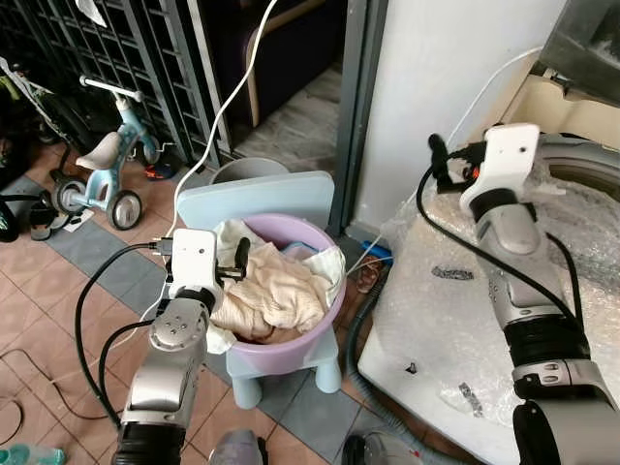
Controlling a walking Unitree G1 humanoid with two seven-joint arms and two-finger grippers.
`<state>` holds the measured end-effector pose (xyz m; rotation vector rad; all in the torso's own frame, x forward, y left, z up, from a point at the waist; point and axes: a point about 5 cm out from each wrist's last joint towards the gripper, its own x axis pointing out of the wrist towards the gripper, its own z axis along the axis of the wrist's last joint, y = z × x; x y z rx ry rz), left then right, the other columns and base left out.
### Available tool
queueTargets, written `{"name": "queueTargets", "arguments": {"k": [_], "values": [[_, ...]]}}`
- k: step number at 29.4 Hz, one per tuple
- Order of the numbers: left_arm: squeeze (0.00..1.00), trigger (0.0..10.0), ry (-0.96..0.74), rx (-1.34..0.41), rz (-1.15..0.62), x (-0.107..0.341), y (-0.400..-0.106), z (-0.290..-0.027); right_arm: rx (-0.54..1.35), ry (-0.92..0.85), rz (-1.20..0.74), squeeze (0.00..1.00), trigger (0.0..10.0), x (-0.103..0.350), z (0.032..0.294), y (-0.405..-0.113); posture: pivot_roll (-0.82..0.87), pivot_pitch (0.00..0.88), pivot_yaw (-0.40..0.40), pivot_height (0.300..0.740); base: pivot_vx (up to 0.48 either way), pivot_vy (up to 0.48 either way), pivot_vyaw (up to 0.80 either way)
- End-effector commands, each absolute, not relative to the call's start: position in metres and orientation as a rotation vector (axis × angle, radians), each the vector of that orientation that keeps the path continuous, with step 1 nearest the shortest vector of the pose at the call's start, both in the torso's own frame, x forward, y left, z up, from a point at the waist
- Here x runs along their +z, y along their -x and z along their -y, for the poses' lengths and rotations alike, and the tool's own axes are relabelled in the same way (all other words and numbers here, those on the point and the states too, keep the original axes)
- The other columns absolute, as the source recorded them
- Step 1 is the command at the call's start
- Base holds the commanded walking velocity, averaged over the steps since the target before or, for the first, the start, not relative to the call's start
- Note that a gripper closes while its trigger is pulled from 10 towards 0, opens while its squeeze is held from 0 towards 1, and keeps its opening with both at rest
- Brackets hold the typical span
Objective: Clothes washing
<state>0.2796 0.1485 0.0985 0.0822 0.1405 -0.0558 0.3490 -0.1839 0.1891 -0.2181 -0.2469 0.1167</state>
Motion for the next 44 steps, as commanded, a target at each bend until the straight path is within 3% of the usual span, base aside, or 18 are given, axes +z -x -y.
{"name": "queueTargets", "arguments": {"k": [1, 5, 11, 18, 25, 29, 34, 38, 42, 43, 44], "values": [[0.00, 10.0, -0.093, -0.034, -0.138, 0.098, -0.279, -0.154, 0.169, 0.247, 0.331, 0.00, 10.0, 0.202, 0.171, -0.343, 0.06, 0.026, 0.023, 0.740, 0.000, 0.000, 0.00], [0.00, 10.0, -0.093, -0.033, -0.147, 0.092, -0.280, -0.155, 0.207, 0.266, 0.343, 0.00, 10.0, 0.193, 0.155, -0.327, 0.04, 0.000, 0.019, 0.740, 0.000, 0.000, 0.00], [0.00, 10.0, -0.092, -0.054, -0.105, 0.100, -0.292, -0.147, 0.211, 0.265, 0.345, 0.00, 10.0, 0.194, 0.161, -0.318, 0.02, 0.000, 0.041, 0.740, 0.000, 0.000, 0.00], [0.00, 10.0, -0.094, -0.068, -0.074, 0.103, -0.293, -0.143, 0.315, 0.406, 0.422, 0.00, 10.0, 0.204, 0.144, -0.312, 0.01, 0.000, 0.050, 0.740, 0.000, 0.000, 0.00], [0.00, 10.0, -0.079, 0.019, -0.035, 0.113, -0.284, -0.154, 0.217, 0.263, 0.292, 0.00, 10.0, 0.166, 0.131, -0.294, 0.08, 0.006, -0.001, 0.740, 0.000, 0.000, 0.00], [0.00, 10.0, -0.083, 0.086, -0.036, 0.109, -0.271, -0.163, 0.023, 0.204, 0.210, 0.00, 10.0, 0.147, 0.142, -0.293, 0.06, 0.049, 0.006, 0.740, 0.000, 0.000, 0.00], [0.00, 10.0, -0.112, 0.133, 0.008, 0.110, -0.265, -0.163, 0.031, 0.186, 0.135, 0.00, 10.0, 0.128, 0.156, -0.284, 0.04, 0.065, 0.008, 0.740, 0.000, 0.000, 0.00], [0.00, 10.0, -0.090, 0.158, -0.003, 0.110, -0.270, -0.167, -0.079, 0.225, 0.043, 0.00, 10.0, 0.112, 0.171, -0.273, 0.02, 0.070, 0.006, 0.740, 0.000, 0.000, 0.00], [0.00, 10.0, -0.061, 0.135, -0.016, 0.109, -0.272, -0.161, 0.051, 0.155, 0.060, 0.00, 10.0, 0.113, 0.157, -0.264, 0.01, 0.077, 0.000, 0.740, 0.000, 0.000, 0.00], [0.00, 10.0, -0.062, 0.123, -0.017, 0.108, -0.274, -0.155, 0.113, 0.198, 0.099, 0.19, 10.0, 0.117, 0.147, -0.262, 0.00, 0.085, 0.003, 0.740, 0.000, 0.000, 0.80], [0.00, 10.0, -0.062, 0.123, -0.017, 0.108, -0.274, -0.155, 0.113, 0.198, 0.099, 0.19, 10.0, 0.117, 0.147, -0.262, 0.00, 0.085, 0.003, 0.740, 0.000, 0.000, 0.80]]}}
